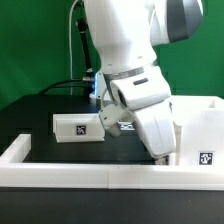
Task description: Assemble drawer
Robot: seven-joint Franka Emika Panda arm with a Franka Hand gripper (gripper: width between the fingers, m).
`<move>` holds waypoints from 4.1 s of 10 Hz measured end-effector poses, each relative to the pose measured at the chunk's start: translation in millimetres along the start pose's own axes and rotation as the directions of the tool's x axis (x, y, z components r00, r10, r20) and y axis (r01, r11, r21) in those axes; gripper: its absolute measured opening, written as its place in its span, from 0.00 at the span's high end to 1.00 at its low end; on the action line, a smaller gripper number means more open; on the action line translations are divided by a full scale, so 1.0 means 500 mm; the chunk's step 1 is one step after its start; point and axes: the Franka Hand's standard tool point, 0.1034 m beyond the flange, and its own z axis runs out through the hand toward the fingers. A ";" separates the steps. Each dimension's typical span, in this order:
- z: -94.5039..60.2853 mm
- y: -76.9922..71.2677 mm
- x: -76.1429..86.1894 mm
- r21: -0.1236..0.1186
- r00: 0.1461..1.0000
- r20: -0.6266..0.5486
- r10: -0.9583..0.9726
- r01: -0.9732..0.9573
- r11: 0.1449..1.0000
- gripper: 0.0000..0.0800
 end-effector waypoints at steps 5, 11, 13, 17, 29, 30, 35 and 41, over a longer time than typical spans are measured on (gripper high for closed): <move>-0.035 -0.012 -0.094 0.020 1.000 -0.002 -0.019 0.019 1.000 0.19; -0.110 -0.168 -0.171 -0.003 0.988 0.051 0.146 -0.146 0.989 0.19; -0.128 -0.209 -0.168 0.000 0.984 0.070 0.163 -0.164 0.987 0.19; -0.129 -0.217 -0.168 -0.005 0.960 0.072 0.270 -0.271 0.963 0.19; -0.151 -0.297 -0.164 -0.114 0.378 0.029 0.925 -0.919 0.379 0.19; -0.150 -0.298 -0.163 -0.115 0.319 0.023 0.947 -0.940 0.320 0.19; -0.136 -0.356 -0.150 -0.198 0.278 0.003 0.961 -0.941 0.273 0.19; -0.086 -0.420 -0.163 -0.265 0.273 -0.050 0.961 -0.931 0.250 0.19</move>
Offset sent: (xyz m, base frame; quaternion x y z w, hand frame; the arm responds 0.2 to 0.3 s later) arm 0.0017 -0.0499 -0.0020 0.0321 -0.0011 -0.0683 0.9971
